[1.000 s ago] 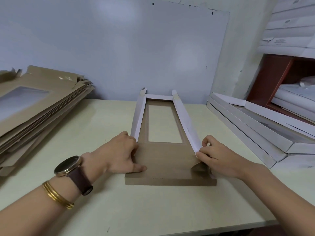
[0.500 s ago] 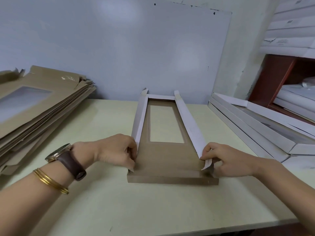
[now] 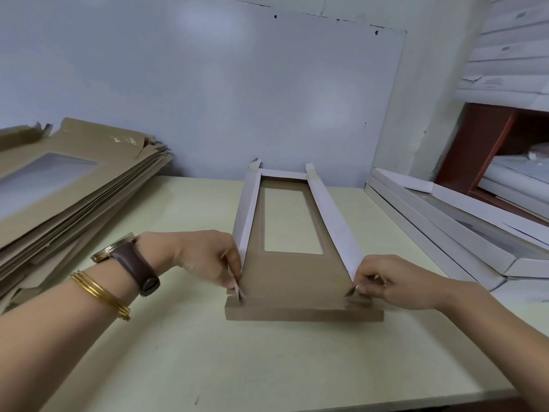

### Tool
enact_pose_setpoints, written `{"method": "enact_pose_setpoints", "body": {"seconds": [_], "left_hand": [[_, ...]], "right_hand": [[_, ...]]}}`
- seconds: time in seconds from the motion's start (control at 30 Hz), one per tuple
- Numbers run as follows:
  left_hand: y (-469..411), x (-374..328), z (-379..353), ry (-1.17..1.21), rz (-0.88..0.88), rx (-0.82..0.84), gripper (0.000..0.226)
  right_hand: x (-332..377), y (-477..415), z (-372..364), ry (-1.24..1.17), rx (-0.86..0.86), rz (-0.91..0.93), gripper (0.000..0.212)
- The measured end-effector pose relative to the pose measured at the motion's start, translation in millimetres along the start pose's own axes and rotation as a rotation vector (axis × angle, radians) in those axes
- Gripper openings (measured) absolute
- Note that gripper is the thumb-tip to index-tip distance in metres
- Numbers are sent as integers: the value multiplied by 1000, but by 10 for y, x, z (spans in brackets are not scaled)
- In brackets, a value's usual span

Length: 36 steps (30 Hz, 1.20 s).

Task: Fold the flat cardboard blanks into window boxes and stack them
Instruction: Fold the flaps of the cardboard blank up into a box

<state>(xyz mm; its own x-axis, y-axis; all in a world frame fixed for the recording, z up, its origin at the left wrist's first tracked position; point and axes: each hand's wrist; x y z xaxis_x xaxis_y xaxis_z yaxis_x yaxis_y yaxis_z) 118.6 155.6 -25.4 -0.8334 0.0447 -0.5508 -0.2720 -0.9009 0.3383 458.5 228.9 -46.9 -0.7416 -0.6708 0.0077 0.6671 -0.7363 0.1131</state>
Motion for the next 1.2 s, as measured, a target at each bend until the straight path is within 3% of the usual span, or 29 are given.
{"method": "enact_pose_setpoints", "body": {"seconds": [0.1,0.2,0.5,0.7,0.8,0.9,1.07,1.2], "left_hand": [[-27,12,10,16,-28,-32,11],[-87,16,-11,6,-19,-114,28],[-215,38,-242,-118,-66,-362,33],[-205,82,-431,-97,-171,-509,34],[-184,100,-510,-72,-218,-606,24],[-165,143,-591,-164,-264,-690,28],[-98,180,-616,-291,-303,-632,43],[-11,155,-561,-305,-301,-489,70]], "right_hand": [[11,-13,-5,25,-2,-5,19],[28,-32,-19,40,-22,-16,22],[59,-97,-136,52,-175,-100,27],[98,-57,-207,89,-259,-80,23],[135,-18,-240,117,-309,-71,17],[149,20,-279,220,-334,-79,25],[193,102,-260,198,-277,-34,54],[158,175,-244,94,-215,8,80]]}}
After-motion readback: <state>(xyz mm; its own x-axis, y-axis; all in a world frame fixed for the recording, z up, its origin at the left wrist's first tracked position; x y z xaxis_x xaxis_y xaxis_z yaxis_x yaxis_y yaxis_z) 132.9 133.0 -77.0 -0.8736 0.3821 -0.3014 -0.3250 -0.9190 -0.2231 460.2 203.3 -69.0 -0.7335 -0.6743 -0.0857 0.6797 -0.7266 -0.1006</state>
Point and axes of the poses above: each hand's wrist, its own y-axis away from the middle knuckle, its own z-axis out of the back of the hand, x = y × z, and after that the axes turned 13 degrees about y, right-handed
